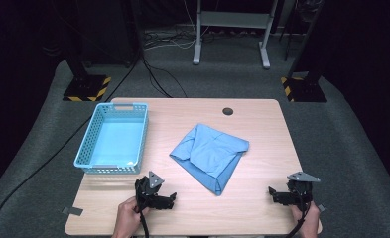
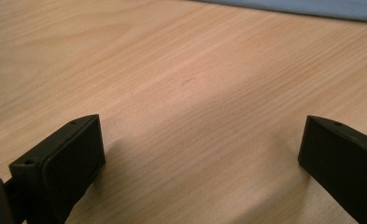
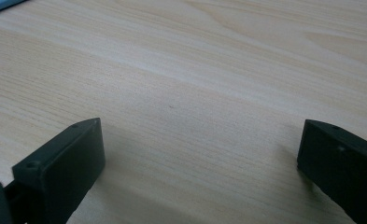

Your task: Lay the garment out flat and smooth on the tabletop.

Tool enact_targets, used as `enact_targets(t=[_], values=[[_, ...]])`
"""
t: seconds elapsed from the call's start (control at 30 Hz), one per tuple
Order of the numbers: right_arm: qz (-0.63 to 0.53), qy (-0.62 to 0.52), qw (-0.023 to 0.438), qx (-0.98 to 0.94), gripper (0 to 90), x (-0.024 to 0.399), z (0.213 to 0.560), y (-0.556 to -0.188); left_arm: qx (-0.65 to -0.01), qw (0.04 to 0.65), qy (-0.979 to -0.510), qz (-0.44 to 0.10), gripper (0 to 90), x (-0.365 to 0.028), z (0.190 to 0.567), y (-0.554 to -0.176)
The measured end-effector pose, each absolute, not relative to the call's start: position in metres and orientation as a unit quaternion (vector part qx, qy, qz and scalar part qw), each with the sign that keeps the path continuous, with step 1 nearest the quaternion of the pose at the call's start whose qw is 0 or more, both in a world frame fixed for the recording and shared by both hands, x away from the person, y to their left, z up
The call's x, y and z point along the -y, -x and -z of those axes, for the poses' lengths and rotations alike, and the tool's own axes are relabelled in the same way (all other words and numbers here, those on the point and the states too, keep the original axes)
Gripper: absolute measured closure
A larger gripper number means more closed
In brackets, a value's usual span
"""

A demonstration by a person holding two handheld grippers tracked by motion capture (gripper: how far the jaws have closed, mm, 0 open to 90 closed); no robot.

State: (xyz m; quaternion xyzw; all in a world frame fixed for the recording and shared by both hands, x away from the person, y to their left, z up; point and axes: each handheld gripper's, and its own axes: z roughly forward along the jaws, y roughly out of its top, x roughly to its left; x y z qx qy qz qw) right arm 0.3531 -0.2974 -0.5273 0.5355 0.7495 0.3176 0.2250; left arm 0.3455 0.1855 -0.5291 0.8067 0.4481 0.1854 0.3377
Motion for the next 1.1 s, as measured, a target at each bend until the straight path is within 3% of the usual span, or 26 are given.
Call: enact_targets(t=[0.33,0.5,0.63,1.1], values=[[-0.316,-0.537,0.228,-0.748,0.0,0.297,0.527,-0.352,-0.452,0.338,-0.805,-0.187,0.2,-0.179,0.529,-0.351],[-0.312,-0.535,0.227,-0.751,0.0,0.297,0.526,-0.353,-0.420,0.318,-0.834,-0.165,0.6,-0.171,0.524,-0.359],[-0.322,-0.534,0.226,-0.749,0.0,0.292,0.523,-0.354,-0.421,0.340,-0.822,-0.176,1.8,-0.167,0.518,-0.366],[-0.375,-0.473,0.215,-0.768,0.6,0.203,0.500,-0.400,-0.427,0.372,-0.802,-0.191,0.3,-0.125,0.513,-0.408]])
